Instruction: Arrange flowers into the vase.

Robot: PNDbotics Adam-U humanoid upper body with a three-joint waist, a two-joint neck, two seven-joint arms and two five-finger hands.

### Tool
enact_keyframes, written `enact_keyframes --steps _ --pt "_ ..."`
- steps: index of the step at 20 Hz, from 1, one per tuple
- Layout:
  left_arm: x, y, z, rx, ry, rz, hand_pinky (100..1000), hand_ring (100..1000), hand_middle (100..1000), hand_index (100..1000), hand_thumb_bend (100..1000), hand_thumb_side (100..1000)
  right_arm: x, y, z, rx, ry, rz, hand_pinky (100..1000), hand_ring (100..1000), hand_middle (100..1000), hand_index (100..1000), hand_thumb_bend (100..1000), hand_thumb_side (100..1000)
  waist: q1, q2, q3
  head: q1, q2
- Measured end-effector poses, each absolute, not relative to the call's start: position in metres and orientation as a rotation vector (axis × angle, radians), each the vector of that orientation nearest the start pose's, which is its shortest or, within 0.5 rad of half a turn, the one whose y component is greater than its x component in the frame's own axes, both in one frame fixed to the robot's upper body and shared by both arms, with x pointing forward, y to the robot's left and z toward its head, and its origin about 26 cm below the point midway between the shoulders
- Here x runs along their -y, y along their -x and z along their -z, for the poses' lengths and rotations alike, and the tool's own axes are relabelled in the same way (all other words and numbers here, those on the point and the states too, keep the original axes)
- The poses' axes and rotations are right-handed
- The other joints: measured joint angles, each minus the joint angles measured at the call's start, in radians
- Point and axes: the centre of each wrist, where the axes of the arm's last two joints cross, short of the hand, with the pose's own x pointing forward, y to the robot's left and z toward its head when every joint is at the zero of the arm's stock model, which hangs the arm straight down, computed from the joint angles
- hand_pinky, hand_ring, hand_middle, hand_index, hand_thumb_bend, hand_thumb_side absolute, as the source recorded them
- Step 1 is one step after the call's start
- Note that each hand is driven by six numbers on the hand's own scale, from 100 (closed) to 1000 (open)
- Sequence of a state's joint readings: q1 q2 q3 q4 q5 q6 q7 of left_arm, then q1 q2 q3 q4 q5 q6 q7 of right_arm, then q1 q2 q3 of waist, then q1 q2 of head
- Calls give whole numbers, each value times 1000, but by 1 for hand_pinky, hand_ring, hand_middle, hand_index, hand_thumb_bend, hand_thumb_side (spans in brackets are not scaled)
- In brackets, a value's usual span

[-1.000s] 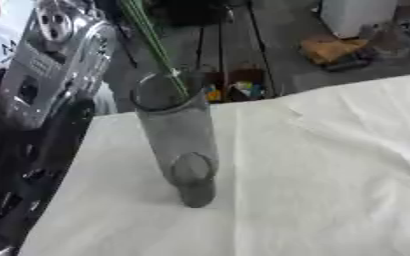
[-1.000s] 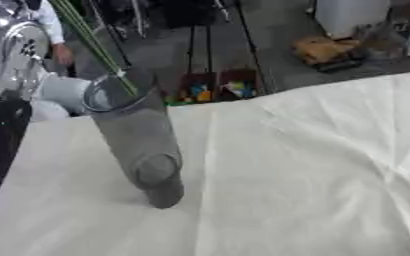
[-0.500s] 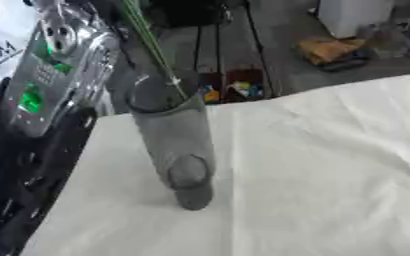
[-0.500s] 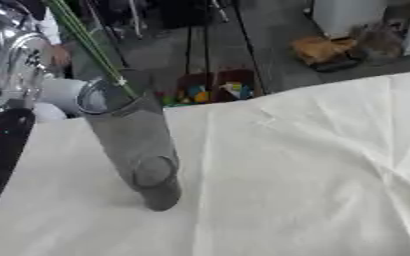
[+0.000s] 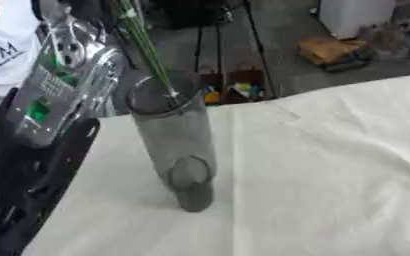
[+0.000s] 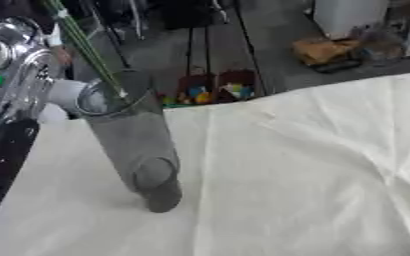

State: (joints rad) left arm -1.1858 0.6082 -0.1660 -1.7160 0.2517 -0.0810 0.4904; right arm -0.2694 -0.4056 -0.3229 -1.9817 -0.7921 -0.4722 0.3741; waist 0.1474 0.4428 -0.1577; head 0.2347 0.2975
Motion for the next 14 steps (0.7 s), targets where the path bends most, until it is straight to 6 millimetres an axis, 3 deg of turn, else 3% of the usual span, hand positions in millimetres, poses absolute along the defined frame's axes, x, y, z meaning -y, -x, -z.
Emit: enact_keyframes --steps 14 --pt "-194 -330 -434 -3372 81 -114 100 100 100 100 100 882 353 -284 -225 -3369 537 212 605 728 623 741 100 1000 -2 5 1 0 -1"
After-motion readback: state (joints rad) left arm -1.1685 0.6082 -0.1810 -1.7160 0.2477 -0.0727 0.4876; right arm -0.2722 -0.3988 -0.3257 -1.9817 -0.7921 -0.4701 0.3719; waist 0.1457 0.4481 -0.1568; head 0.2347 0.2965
